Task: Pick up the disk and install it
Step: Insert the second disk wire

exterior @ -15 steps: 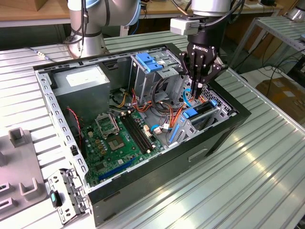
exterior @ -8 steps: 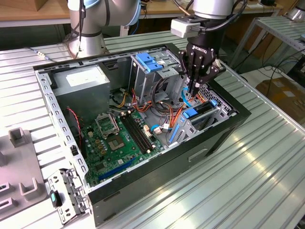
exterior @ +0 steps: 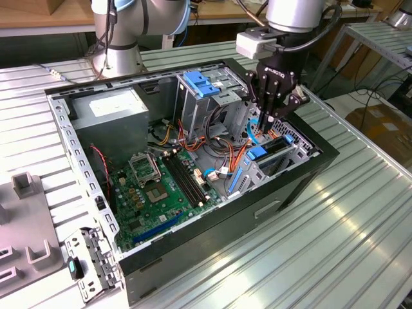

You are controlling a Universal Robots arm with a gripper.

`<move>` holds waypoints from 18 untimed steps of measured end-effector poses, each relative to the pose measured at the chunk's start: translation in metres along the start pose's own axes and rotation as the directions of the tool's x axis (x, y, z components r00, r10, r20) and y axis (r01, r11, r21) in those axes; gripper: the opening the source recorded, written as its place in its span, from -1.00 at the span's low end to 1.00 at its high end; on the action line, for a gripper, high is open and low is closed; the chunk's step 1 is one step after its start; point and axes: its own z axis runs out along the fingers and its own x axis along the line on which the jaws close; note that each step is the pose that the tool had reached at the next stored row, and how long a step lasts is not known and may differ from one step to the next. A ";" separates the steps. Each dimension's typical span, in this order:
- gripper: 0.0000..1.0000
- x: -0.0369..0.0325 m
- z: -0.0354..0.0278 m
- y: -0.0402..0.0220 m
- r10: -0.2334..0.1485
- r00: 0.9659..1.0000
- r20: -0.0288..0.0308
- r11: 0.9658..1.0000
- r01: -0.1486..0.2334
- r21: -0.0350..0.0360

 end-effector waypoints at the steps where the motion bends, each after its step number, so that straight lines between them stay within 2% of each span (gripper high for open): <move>1: -0.68 0.0040 0.0012 0.0002 0.001 1.000 0.009 1.000 -0.001 0.005; 2: -0.68 0.0093 0.0028 0.0009 0.003 1.000 0.020 1.000 -0.003 0.013; 4: -0.68 0.0148 0.0043 0.0018 0.005 0.999 0.033 1.000 -0.006 0.022; 5: -0.68 0.0178 0.0052 0.0031 0.007 0.999 0.041 1.000 -0.008 0.029; 6: -0.68 0.0190 0.0056 0.0038 0.007 0.999 0.045 0.999 -0.009 0.033; 7: -0.68 0.0200 0.0059 0.0045 0.008 0.999 0.048 0.999 -0.009 0.035; 9: -0.68 0.0240 0.0071 0.0057 0.009 0.998 0.059 0.999 -0.011 0.041; 12: -0.68 0.0310 0.0092 0.0070 0.010 0.997 0.081 0.999 -0.014 0.046; 15: -0.68 0.0366 0.0108 0.0077 0.011 0.995 0.099 0.999 -0.016 0.051; 17: -0.68 0.0407 0.0124 0.0081 0.013 0.992 0.126 0.998 -0.020 0.060; 18: -0.68 0.0415 0.0130 0.0088 0.013 0.991 0.134 0.998 -0.022 0.065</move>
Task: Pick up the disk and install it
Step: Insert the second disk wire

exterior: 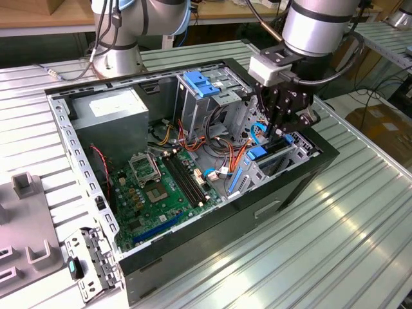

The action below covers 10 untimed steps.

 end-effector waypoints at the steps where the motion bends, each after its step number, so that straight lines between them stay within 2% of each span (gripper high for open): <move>1: -0.68 0.0007 0.0004 0.0005 0.000 1.000 0.003 1.000 0.000 0.002; 5: -0.68 0.0041 0.0029 0.0015 0.001 1.000 0.013 1.000 -0.002 0.008; 10: -0.68 0.0053 0.0047 0.0017 0.008 1.000 0.014 1.000 -0.008 0.009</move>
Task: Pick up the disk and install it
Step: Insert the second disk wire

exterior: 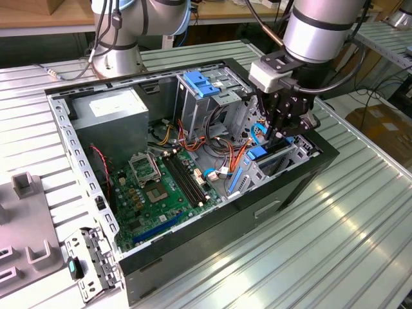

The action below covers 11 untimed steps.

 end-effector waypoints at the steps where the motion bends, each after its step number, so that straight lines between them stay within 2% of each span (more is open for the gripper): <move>1: -0.68 0.0000 0.0002 0.0000 0.002 1.000 0.000 1.000 -0.002 0.000; 11: -0.68 -0.0001 0.0025 -0.0002 0.003 1.000 0.000 1.000 -0.003 0.000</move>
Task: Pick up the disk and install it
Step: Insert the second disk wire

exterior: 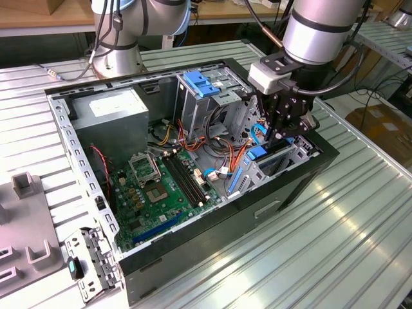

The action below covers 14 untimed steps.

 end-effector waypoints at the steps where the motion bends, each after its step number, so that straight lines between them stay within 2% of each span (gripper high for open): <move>1: -0.68 0.0000 0.0003 0.0000 0.000 1.000 0.000 1.000 0.000 0.000; 5: -0.68 -0.0001 0.0009 -0.0001 0.000 1.000 0.000 1.000 0.000 0.000; 8: -0.68 0.0001 -0.0015 -0.0004 0.000 1.000 0.000 1.000 0.000 0.000; 12: -0.68 0.0001 -0.0017 -0.0004 0.000 1.000 0.001 1.000 0.000 0.000; 14: -0.68 0.0000 0.0006 -0.0004 0.000 1.000 0.004 1.000 0.000 0.000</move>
